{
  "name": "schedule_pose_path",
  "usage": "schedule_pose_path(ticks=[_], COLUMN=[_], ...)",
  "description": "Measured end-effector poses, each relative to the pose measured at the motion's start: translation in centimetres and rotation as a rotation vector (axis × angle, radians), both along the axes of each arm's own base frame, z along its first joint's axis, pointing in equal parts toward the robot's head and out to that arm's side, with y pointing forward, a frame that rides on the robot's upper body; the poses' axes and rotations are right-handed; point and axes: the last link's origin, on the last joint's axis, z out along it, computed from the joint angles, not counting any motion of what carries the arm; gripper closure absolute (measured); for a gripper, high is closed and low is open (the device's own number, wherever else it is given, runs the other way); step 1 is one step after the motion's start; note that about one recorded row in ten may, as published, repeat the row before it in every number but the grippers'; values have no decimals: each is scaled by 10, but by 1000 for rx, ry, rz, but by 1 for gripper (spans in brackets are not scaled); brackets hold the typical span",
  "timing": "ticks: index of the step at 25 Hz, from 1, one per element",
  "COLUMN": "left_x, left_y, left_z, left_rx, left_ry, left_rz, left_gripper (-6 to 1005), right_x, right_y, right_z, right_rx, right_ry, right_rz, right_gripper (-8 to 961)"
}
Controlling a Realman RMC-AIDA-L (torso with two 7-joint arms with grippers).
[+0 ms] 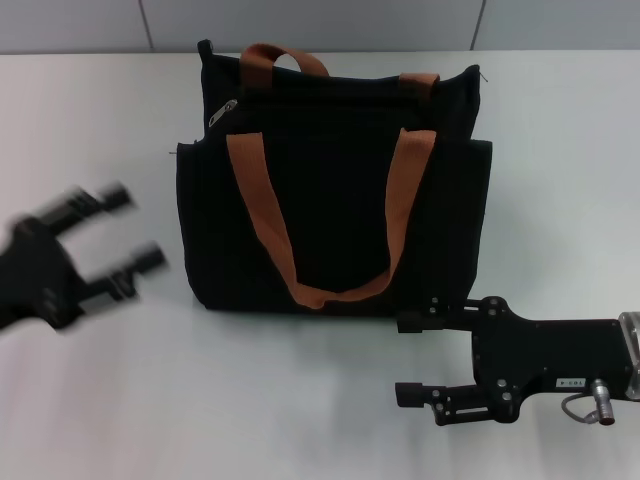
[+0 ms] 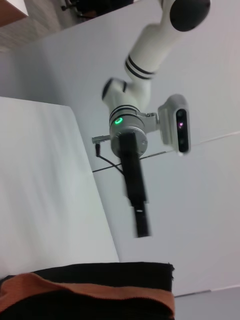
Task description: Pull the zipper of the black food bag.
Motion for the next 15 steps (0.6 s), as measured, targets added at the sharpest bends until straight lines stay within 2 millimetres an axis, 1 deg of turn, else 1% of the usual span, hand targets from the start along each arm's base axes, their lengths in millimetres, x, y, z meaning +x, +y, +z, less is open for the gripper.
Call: schedule_pose_path(ticks=[1,2,3,4,5,6,9,12,14,15], left_x=[-5,-5,-9,-17,-17,-18,-19,-13,-8,-8], left_y=[2,2,5,16,18,24,44,63,71,71], left_z=[8,8,15,26,27,30,30,27,23,23], left_rx=[62,62,104,139,138,135,102,77,62,62], left_ry=[-4,-4,5,58,65,91,182,268,303,303], left_rz=[27,27,50,84,86,96,109,91,74,74], left_gripper=[176,176,176,177,177,177,178,179,179,179], right_x=[0,0,0,0,0,0,1,1,1,1], right_y=[0,-1,-1,-1,-1,-1,-1,-1,-1,-1], right_z=[0,0,1,1,1,1,1,1,1,1], right_rx=[0,0,0,0,0,0,0,-1,-1,-1], right_ry=[3,5,6,7,7,7,7,8,9,9], right_rz=[-1,-2,-3,-4,-4,-4,-5,-6,-8,-9], right_gripper=[169,169,169,169,169,169,169,169,169,169])
